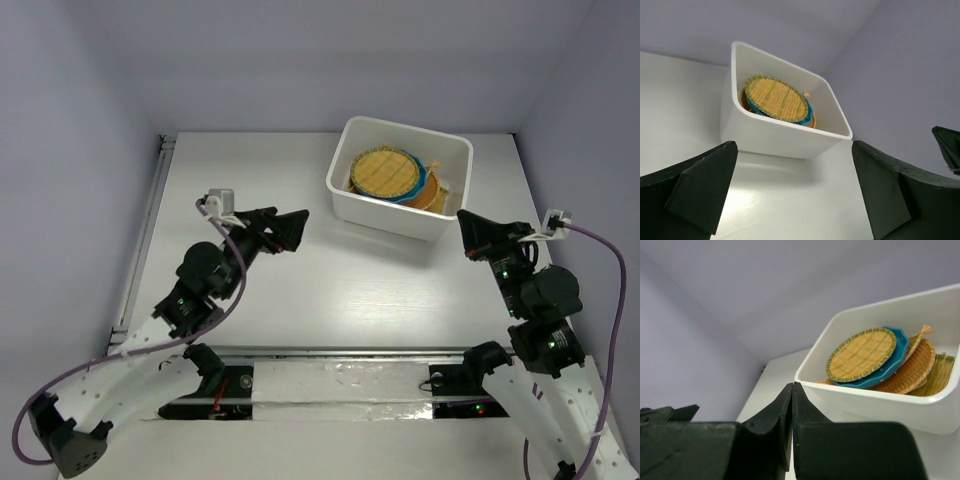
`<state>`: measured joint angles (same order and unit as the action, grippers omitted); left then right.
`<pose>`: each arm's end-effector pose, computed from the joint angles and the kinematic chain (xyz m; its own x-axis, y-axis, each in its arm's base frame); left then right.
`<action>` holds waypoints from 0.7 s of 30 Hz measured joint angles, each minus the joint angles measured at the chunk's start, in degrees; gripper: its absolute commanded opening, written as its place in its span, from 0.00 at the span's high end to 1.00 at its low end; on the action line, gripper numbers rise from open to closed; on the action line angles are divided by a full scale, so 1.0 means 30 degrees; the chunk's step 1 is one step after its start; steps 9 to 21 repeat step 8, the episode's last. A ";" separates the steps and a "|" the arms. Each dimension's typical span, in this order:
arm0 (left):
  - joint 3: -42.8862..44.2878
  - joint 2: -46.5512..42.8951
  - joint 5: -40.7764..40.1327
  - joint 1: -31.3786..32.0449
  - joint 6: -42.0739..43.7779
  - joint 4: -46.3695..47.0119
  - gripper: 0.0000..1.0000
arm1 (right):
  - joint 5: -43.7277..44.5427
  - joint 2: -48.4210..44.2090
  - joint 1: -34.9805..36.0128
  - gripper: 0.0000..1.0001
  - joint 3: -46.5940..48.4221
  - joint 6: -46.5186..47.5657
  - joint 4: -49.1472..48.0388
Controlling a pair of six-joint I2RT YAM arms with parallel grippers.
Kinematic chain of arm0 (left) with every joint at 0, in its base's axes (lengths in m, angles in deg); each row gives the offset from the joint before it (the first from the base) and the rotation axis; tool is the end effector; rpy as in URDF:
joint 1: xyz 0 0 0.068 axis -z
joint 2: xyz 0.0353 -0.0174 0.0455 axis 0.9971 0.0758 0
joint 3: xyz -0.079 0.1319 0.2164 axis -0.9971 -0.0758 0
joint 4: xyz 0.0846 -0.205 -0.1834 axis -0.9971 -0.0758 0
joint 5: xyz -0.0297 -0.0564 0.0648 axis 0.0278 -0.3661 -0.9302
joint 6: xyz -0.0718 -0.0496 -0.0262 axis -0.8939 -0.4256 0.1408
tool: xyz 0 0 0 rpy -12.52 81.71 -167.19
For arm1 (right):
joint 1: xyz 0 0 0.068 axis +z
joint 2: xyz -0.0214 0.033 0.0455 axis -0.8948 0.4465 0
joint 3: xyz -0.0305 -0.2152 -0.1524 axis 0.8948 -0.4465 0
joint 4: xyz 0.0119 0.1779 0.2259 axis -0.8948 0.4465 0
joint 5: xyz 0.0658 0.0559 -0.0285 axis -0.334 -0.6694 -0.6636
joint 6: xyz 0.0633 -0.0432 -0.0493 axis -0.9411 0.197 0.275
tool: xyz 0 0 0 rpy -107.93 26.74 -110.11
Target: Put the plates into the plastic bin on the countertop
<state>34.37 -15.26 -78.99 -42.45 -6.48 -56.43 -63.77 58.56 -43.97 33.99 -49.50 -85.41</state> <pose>0.1975 -0.1630 0.3670 -0.0881 -0.5549 -0.8272 0.5544 0.6626 -0.5036 0.1697 0.0530 0.3804 0.0250 0.5965 -0.8023 -0.3270 0.7632 0.5572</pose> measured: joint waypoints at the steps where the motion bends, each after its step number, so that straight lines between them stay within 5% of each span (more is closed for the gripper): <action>1: -0.0211 -0.0823 -0.0117 0.0000 0.0000 -0.0284 0.01 | 0.0022 -0.0073 0.0000 0.95 0.0087 0.0007 -0.0022; 7: -0.1974 -0.4728 -0.0794 0.0000 0.0000 -0.0729 0.01 | 0.0342 -0.0998 0.0000 0.90 0.0342 -0.0138 -0.1137; 21: -0.2055 -0.4889 -0.0852 0.0000 0.0000 -0.0852 0.01 | 0.0277 -0.0940 0.0000 0.89 0.0430 -0.0211 -0.1384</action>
